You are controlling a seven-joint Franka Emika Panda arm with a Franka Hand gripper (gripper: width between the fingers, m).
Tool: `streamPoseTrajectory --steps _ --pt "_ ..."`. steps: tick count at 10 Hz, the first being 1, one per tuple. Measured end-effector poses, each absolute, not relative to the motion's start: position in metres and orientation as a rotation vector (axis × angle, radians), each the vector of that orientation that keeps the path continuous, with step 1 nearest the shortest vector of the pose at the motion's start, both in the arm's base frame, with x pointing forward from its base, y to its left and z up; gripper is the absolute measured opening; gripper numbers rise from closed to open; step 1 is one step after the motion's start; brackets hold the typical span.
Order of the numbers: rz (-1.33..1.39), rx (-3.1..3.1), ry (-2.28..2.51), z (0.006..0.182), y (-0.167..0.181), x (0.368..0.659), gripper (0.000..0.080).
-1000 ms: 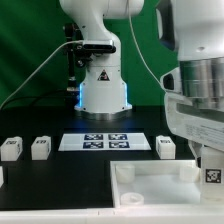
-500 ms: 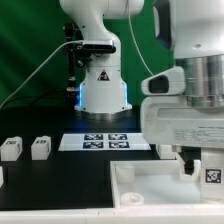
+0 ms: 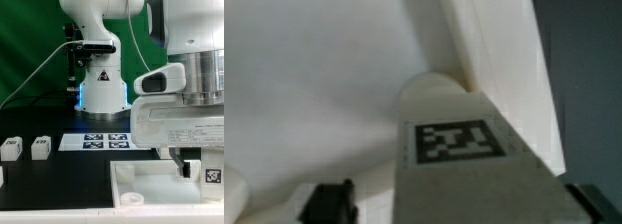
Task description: Assemble one leg
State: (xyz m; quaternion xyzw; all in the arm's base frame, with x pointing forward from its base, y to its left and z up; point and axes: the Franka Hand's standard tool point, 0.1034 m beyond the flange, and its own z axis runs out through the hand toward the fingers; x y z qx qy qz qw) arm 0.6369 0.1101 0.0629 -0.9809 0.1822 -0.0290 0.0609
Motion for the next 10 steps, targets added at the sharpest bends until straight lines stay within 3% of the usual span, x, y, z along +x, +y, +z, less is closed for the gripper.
streamPoseTrajectory --steps 1,2,10 --pt "-0.075 -2.924 0.723 0.0627 0.1111 0.6367 0.0442" --pt "-0.062 -2.874 0.894 0.0624 0.1099 0.6364 0.0288" --pt "0.041 -2.176 2.076 0.0602 0.1070 0.6307 0.0290"
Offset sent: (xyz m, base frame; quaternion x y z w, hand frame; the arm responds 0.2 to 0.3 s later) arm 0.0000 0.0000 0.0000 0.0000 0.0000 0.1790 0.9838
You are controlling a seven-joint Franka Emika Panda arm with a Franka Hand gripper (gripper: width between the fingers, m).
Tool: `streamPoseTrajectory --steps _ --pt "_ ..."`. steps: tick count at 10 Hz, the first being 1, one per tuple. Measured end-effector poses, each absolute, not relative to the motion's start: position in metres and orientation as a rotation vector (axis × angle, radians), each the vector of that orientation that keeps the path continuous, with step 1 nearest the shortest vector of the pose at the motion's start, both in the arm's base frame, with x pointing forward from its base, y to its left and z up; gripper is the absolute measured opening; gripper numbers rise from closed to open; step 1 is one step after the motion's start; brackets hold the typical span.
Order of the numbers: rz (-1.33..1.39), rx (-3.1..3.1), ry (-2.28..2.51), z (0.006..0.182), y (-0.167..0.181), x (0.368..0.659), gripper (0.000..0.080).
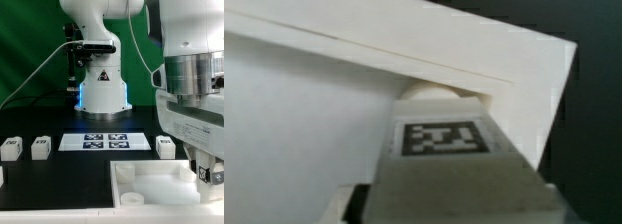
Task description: Assemble one leg
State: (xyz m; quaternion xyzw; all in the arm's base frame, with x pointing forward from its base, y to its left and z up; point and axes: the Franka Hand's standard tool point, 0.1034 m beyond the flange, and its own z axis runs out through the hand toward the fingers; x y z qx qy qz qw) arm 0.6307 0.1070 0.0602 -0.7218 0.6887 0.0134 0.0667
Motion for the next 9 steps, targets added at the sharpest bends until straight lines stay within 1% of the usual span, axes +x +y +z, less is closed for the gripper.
streamPoseTrajectory --steps 1,3,4,5,6,7,8,9 --pt "0.058 -1.999 2.219 0.060 0.106 0.629 0.0291" --pt "0.055 -1.961 2.232 0.060 0.106 0.628 0.0291" --pt "0.056 -1.962 2.233 0.059 0.107 0.627 0.0406" --pt "0.054 -1.992 2.207 0.059 0.107 0.627 0.0406" --pt "0.049 -2.041 2.164 0.058 0.110 0.626 0.0540" --pt "0.044 -2.142 2.067 0.057 0.120 0.623 0.0626" --pt "0.018 -2.331 1.860 0.057 0.129 0.620 0.0643" --pt "0.005 -2.465 1.685 0.055 0.138 0.617 0.0643"
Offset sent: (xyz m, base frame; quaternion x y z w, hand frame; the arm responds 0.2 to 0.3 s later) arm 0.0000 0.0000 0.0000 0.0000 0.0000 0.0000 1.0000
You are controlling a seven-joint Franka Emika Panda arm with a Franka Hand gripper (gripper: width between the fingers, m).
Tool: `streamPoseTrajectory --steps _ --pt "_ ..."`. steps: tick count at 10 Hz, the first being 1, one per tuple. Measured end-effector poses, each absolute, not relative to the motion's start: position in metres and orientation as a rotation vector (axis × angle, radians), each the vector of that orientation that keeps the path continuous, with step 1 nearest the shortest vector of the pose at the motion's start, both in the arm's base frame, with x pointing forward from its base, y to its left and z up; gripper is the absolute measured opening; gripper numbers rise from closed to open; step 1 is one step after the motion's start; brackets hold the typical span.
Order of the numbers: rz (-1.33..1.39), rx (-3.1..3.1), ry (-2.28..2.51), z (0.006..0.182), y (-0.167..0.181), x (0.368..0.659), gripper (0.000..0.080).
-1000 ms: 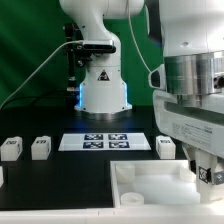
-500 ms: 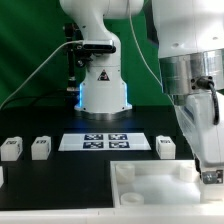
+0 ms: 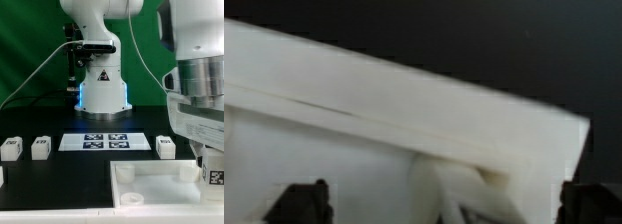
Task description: Assemble one leg
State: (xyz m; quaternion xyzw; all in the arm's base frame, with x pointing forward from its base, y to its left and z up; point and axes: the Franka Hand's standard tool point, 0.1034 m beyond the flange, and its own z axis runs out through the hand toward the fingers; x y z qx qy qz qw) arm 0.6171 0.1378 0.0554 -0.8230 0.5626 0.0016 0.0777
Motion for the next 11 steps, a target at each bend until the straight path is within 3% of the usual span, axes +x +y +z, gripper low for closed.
streamPoseTrajectory --steps 3,7,9,11 --pt "-0.031 -2.667 1.356 0.055 0.131 0.619 0.0649" --pt "-0.113 -2.998 0.511 0.066 0.124 0.633 0.0649" --pt "-0.124 -3.021 0.408 0.065 0.124 0.633 0.0649" --pt "-0.119 -3.004 0.507 0.065 0.124 0.633 0.0390"
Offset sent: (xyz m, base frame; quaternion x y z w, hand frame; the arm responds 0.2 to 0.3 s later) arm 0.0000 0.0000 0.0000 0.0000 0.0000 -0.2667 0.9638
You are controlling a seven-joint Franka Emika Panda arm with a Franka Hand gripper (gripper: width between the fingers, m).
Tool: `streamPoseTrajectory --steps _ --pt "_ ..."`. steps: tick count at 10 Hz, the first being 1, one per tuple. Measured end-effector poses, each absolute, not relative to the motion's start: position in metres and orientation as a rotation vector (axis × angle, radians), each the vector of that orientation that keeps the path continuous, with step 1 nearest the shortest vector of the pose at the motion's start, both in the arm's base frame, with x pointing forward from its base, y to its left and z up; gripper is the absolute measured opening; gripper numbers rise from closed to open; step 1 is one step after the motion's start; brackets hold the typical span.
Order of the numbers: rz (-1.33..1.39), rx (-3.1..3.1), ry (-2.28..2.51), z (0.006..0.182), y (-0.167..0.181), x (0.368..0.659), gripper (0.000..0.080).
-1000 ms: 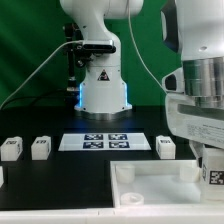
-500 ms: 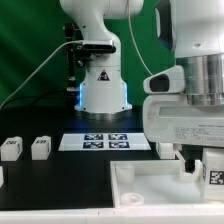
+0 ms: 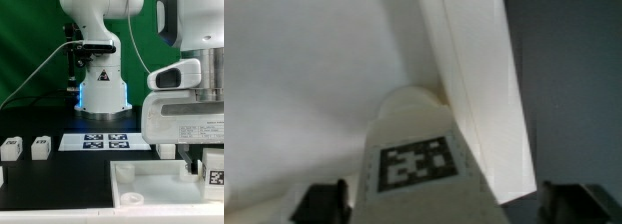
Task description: Assemble one leg
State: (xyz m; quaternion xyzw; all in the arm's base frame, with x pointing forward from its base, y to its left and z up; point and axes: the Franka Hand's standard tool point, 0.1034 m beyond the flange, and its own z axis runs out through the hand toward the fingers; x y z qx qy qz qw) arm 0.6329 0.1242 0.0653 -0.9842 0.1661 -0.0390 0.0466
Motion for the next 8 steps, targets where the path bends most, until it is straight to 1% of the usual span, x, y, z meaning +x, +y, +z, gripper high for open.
streamPoseTrajectory --steps 1,2,6,8 --pt "-0.113 -2.983 0.601 0.0652 0.1244 0.6328 0.0390" --pt "-0.095 -2.939 0.799 0.0631 0.1200 0.6309 0.0294" --pt "-0.062 -2.702 1.394 0.0618 0.1205 0.6320 0.0293" --pt "-0.030 -2.430 1.789 0.0602 0.1229 0.6305 0.0293"
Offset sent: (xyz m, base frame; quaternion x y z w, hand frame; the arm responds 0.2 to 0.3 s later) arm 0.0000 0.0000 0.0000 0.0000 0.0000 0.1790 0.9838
